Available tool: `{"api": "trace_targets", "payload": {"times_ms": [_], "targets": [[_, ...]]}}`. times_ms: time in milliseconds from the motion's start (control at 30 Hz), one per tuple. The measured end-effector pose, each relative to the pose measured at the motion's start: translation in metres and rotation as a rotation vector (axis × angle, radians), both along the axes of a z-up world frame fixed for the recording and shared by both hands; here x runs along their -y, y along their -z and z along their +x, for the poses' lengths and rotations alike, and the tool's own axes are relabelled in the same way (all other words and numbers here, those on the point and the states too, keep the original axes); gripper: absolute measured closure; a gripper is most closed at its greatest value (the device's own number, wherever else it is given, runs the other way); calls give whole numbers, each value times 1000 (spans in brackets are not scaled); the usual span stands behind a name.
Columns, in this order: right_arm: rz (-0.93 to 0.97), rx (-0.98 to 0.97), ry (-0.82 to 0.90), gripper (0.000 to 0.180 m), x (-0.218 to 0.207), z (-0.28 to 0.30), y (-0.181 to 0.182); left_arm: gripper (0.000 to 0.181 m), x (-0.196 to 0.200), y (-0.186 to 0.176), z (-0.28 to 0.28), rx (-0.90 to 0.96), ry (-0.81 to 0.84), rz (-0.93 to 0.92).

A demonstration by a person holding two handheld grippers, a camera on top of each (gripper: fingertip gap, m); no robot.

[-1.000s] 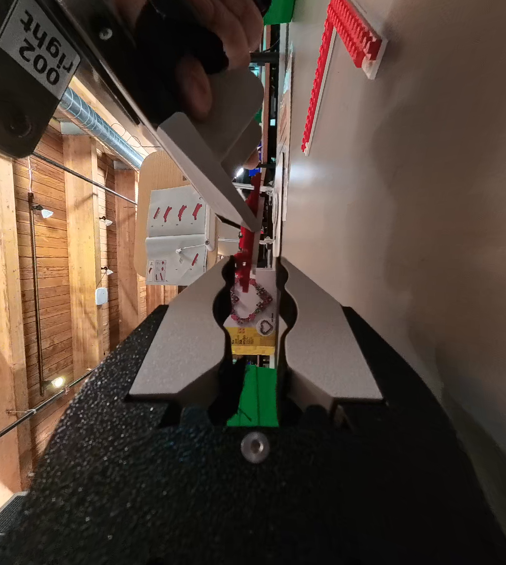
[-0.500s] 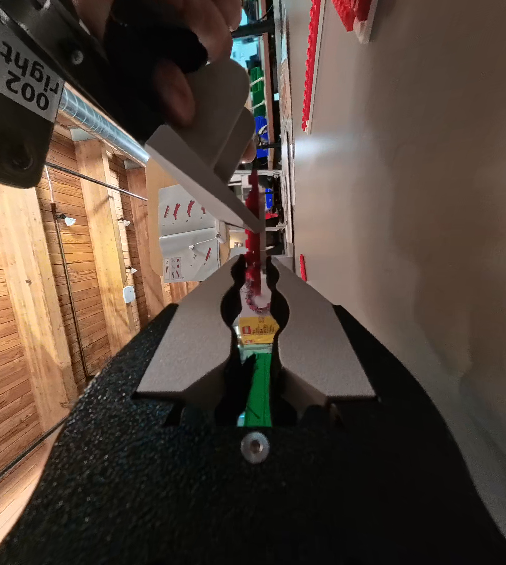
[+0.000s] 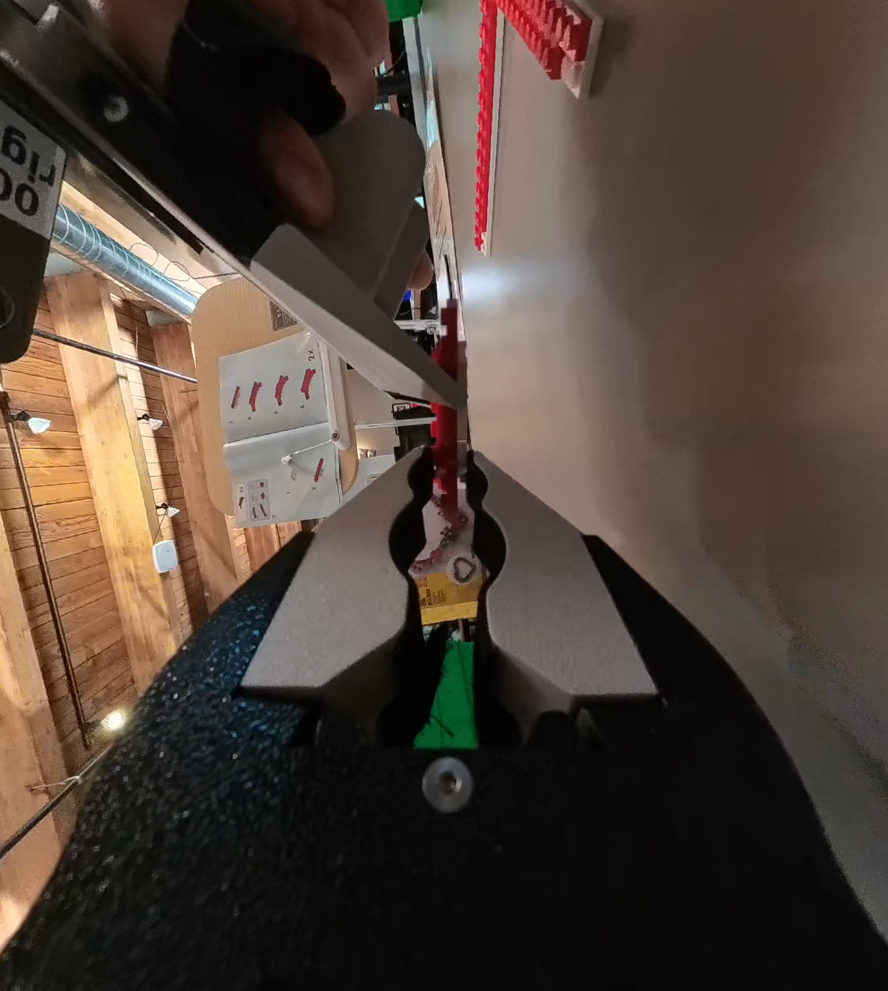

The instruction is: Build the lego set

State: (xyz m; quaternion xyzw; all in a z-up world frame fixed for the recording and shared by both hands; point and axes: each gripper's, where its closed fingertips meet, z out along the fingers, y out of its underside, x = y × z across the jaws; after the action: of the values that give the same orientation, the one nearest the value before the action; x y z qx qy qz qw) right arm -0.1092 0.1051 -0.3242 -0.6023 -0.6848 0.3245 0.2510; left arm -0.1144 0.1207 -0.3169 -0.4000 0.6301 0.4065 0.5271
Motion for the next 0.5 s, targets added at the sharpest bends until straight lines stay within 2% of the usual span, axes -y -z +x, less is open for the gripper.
{"api": "trace_targets", "payload": {"times_ms": [200,400,500], "targets": [[0,-15,-6,166,1,1,-6,171,2,-6,2,21,0,72],[-4,-1,-8,166,1,1,-1,171,1,-1,1,18,-20,-25],[-43,-16,-7,166,2,1,-3,170,2,-2,2,160,4,-87]]}}
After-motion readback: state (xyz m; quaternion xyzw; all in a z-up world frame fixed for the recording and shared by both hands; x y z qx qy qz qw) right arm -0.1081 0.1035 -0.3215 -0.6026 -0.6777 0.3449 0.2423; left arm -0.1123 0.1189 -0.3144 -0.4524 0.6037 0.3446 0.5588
